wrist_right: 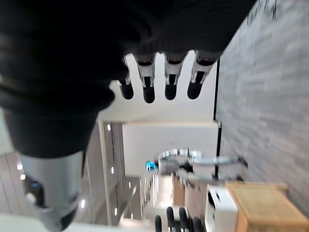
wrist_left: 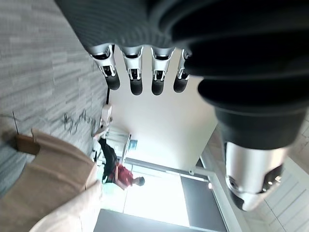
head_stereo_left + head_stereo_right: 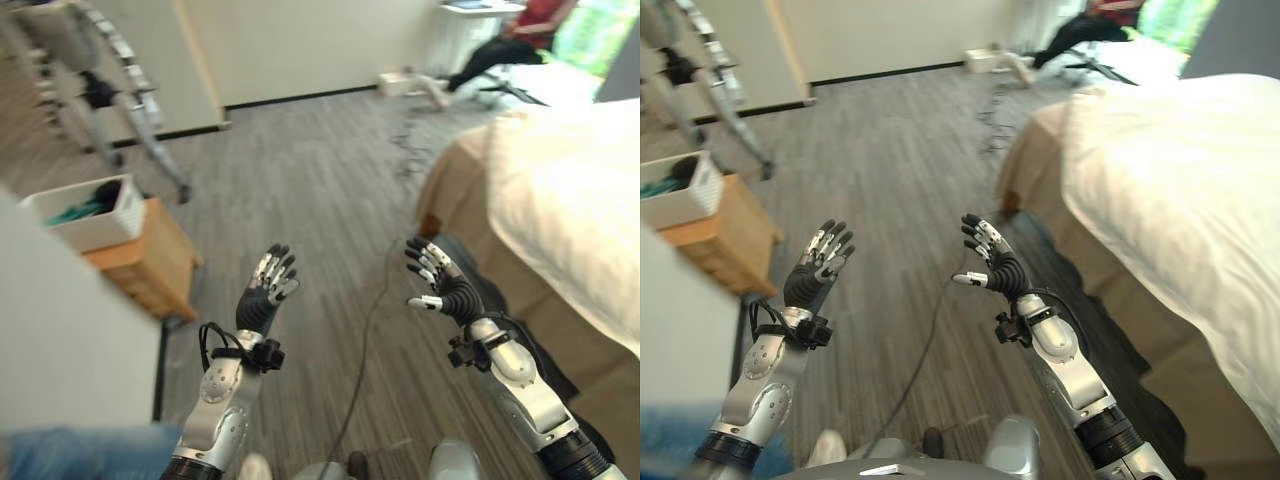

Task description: Making the bed.

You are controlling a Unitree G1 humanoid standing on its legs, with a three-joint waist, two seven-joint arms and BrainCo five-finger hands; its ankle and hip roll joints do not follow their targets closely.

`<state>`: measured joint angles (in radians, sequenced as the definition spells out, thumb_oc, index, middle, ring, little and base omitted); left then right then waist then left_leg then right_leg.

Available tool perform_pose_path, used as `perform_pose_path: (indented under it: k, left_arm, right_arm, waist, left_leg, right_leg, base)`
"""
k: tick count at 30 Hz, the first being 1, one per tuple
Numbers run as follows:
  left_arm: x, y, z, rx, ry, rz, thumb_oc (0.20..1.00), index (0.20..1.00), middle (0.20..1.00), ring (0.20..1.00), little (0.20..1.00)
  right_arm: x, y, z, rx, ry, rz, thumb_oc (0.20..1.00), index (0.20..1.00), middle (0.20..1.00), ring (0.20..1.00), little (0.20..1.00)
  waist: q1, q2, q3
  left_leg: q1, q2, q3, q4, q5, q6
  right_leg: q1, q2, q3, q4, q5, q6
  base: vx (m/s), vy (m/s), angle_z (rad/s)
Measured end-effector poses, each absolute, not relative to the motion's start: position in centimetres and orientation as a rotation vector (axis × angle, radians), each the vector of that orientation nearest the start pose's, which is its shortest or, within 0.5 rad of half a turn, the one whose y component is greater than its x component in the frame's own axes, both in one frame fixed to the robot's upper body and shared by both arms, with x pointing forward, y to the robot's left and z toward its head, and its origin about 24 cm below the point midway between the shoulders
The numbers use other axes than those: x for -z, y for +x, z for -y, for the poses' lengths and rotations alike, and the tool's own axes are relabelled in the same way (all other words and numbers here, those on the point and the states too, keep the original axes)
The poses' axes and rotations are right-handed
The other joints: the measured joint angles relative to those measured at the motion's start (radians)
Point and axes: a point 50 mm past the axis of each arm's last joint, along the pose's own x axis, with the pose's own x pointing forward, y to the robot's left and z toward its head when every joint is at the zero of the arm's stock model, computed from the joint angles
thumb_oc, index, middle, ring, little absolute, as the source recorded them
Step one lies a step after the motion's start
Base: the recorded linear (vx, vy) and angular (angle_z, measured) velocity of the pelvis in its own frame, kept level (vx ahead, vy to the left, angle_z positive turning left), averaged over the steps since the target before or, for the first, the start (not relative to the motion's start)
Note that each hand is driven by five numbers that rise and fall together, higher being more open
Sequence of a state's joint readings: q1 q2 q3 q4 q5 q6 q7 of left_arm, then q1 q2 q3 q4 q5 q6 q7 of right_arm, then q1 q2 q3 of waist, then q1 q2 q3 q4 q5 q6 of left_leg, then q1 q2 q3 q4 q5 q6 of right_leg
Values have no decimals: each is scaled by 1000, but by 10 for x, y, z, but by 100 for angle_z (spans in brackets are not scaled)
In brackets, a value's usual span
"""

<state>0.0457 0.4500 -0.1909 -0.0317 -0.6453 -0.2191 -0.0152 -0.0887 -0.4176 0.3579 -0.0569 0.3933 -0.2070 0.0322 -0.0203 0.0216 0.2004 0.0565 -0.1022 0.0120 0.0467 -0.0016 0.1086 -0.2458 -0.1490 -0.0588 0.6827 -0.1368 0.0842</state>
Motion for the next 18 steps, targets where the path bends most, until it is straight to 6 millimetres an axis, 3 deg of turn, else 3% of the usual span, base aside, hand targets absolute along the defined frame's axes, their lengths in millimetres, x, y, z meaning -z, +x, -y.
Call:
perform_pose_path:
  k: [2, 3, 5, 7, 8, 10, 12, 14, 15, 16, 18]
  left_arm:
    - [-57, 238, -195, 155, -210, 89, 1000, 1000, 1000, 1000, 1000]
    - [-54, 236, -191, 169, -211, 72, 1000, 1000, 1000, 1000, 1000]
    - [-50, 235, -188, 198, -209, 54, 1000, 1000, 1000, 1000, 1000]
    - [-51, 236, -188, 204, -205, 59, 1000, 1000, 1000, 1000, 1000]
    - [-51, 236, -187, 210, -208, 55, 1000, 1000, 1000, 1000, 1000]
    - [-52, 236, -186, 216, -210, 62, 1000, 1000, 1000, 1000, 1000]
    - [-53, 235, -190, 199, -208, 64, 1000, 1000, 1000, 1000, 1000]
    - [-54, 235, -194, 181, -212, 75, 1000, 1000, 1000, 1000, 1000]
    - [-59, 241, -196, 179, -199, 95, 1000, 1000, 1000, 1000, 1000]
    - [-62, 244, -196, 180, -196, 105, 1000, 1000, 1000, 1000, 1000]
    - [-67, 248, -193, 192, -200, 126, 1000, 1000, 1000, 1000, 1000]
  right_arm:
    - [-78, 254, 134, -408, 3, 198, 1000, 1000, 1000, 1000, 1000]
    - [-77, 253, 137, -398, -1, 196, 1000, 1000, 1000, 1000, 1000]
    - [-73, 254, 144, -365, -2, 179, 1000, 1000, 1000, 1000, 1000]
    - [-72, 254, 146, -356, -2, 172, 1000, 1000, 1000, 1000, 1000]
    - [-70, 253, 146, -353, -1, 167, 1000, 1000, 1000, 1000, 1000]
    - [-68, 250, 149, -343, 0, 155, 1000, 1000, 1000, 1000, 1000]
    - [-58, 242, 153, -327, 9, 116, 1000, 1000, 1000, 1000, 1000]
    - [-59, 244, 155, -320, 5, 119, 1000, 1000, 1000, 1000, 1000]
    - [-60, 246, 160, -297, 0, 122, 1000, 1000, 1000, 1000, 1000]
    - [-59, 245, 163, -287, -6, 114, 1000, 1000, 1000, 1000, 1000]
    - [-61, 246, 169, -276, -25, 122, 1000, 1000, 1000, 1000, 1000]
  waist:
    - [7, -1, -1]
    - [6, 7, -6]
    - [-4, 6, -7]
    - [-4, -4, -16]
    - [-17, -11, -20]
    - [-37, -15, -27]
    - [-27, -30, -70]
    - [-30, -22, -85]
    - [-35, -31, -85]
    - [-35, -46, -85]
    - [-35, -48, -91]
  left_leg:
    - [1, -13, -16, -4, -11, -3]
    - [-1, -22, -24, -17, -18, -2]
    - [30, -27, -23, -46, -18, -13]
    - [54, -27, 10, -59, -29, -13]
    - [76, -24, 11, -59, -37, -14]
    - [101, -14, 18, -63, -66, -34]
    - [144, 18, 76, -65, -100, -75]
    - [150, 54, 115, -41, -115, -102]
    - [99, 81, 146, 106, -155, -150]
    - [42, 101, 168, 266, -166, -166]
    - [-71, 172, 191, 562, -171, -167]
  right_leg:
    - [-17, 8, -16, -104, 8, -14]
    - [-21, 10, -16, -266, 20, -7]
    - [-3, 5, -32, -452, 97, 5]
    - [12, -29, -159, -565, 172, 18]
    - [30, -46, -182, -604, 210, 21]
    - [61, -45, -208, -592, 225, 21]
    - [118, -5, -183, -581, 236, 5]
    - [130, 44, -159, -601, 245, -22]
    - [151, 73, -151, -601, 207, -54]
    - [177, 80, -141, -615, 189, -63]
    - [229, 99, -137, -635, 192, -82]
  base:
    - [223, -155, 50]
    - [279, -169, 29]
    - [338, -193, -6]
    - [199, -120, -46]
    - [260, -164, -33]
    - [319, -200, -21]
    - [322, -209, -53]
    - [344, -276, -66]
    - [301, -274, -57]
    - [196, -187, -40]
    - [204, -125, -34]
